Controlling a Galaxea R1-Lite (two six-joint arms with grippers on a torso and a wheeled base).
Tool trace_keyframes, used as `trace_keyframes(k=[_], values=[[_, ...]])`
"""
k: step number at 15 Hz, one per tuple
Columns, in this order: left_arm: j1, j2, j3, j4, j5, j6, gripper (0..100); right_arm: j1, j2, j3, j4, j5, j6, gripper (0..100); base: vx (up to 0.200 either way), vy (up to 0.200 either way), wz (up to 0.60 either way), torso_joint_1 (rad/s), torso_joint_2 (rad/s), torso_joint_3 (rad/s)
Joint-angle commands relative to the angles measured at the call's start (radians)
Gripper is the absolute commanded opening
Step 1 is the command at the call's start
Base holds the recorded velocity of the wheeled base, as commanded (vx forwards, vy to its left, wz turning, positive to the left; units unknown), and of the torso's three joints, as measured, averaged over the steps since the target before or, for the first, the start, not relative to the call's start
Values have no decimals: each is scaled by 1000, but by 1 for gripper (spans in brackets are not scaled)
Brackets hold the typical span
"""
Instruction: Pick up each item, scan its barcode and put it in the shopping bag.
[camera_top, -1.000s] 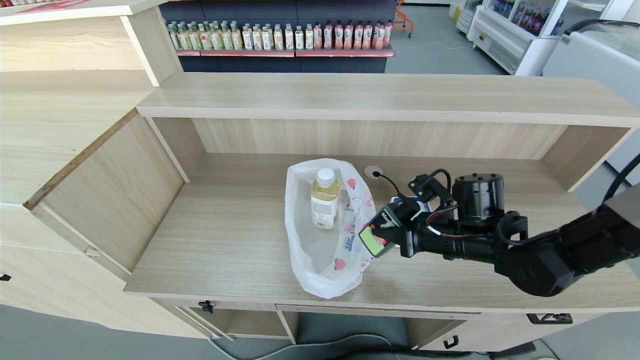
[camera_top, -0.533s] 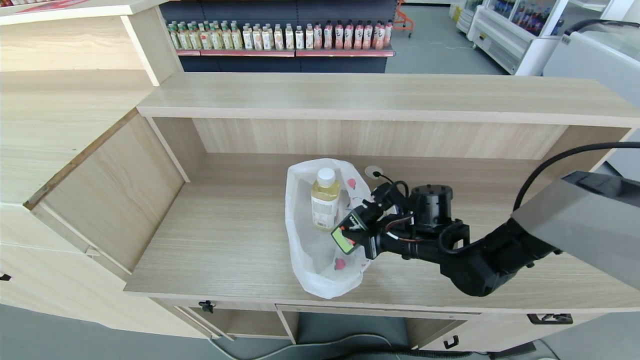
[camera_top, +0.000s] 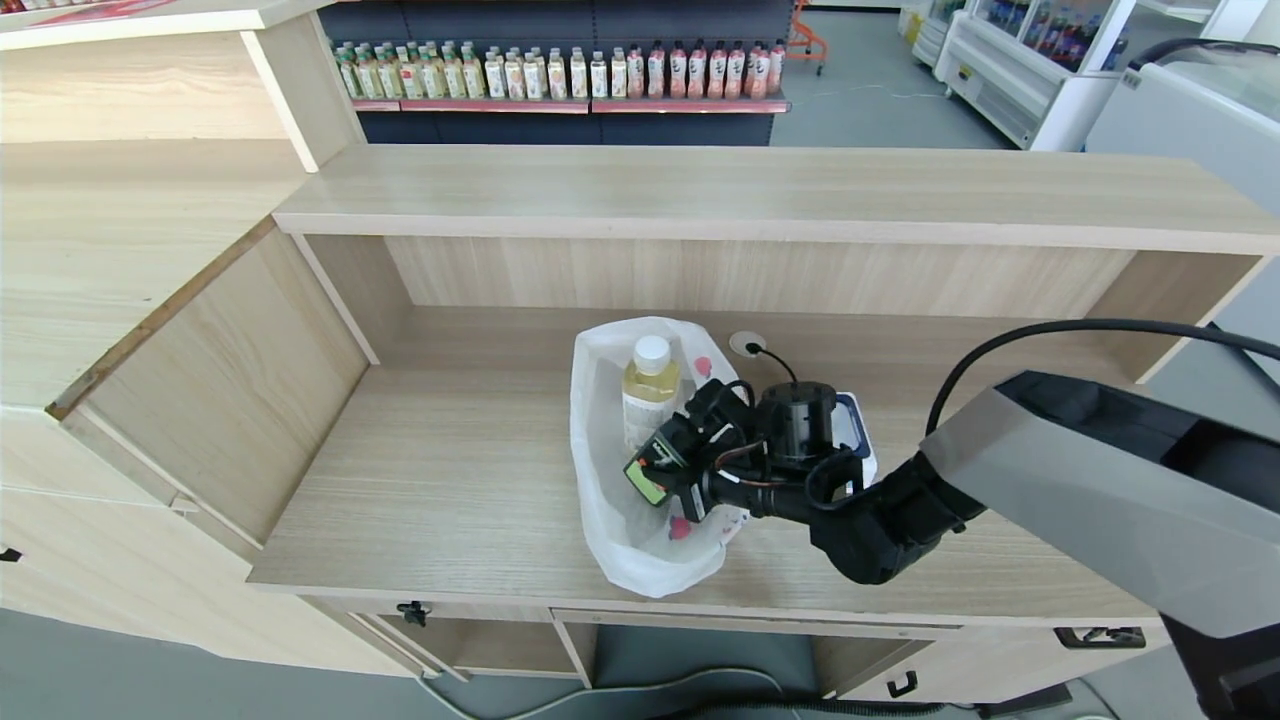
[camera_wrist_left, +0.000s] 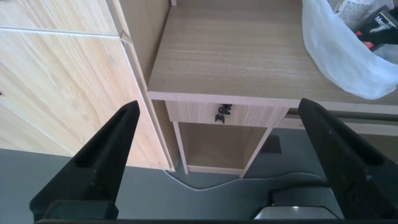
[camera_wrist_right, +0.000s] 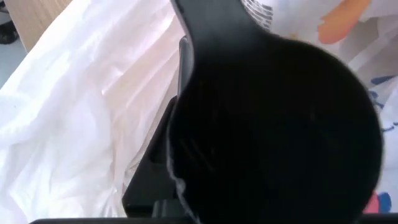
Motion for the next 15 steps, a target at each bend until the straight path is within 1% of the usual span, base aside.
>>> trace_keyframes(k=[1, 2, 3, 8, 12, 14, 15], values=[[0, 0, 0, 0, 1, 0, 100, 5, 23, -15, 1, 2, -4, 100, 0, 0, 0, 0, 0, 0], [0, 0, 0, 0, 1, 0, 100, 6, 10, -7, 3, 4, 3, 100, 0, 0, 0, 0, 0, 0], [0, 0, 0, 0, 1, 0, 100, 6, -32, 22, 3, 5, 43, 100, 0, 0, 0, 0, 0, 0], [0, 0, 0, 0, 1, 0, 100, -12, -315, 214, 1, 5, 313, 100, 0, 0, 0, 0, 0, 0], [0, 0, 0, 0, 1, 0, 100, -84, -539, 427, 3, 4, 332, 100, 0, 0, 0, 0, 0, 0], [0, 0, 0, 0, 1, 0, 100, -152, -718, 554, 64, -15, 305, 100, 0, 0, 0, 0, 0, 0], [0, 0, 0, 0, 1, 0, 100, -184, -806, 619, 113, -55, 276, 100, 0, 0, 0, 0, 0, 0]])
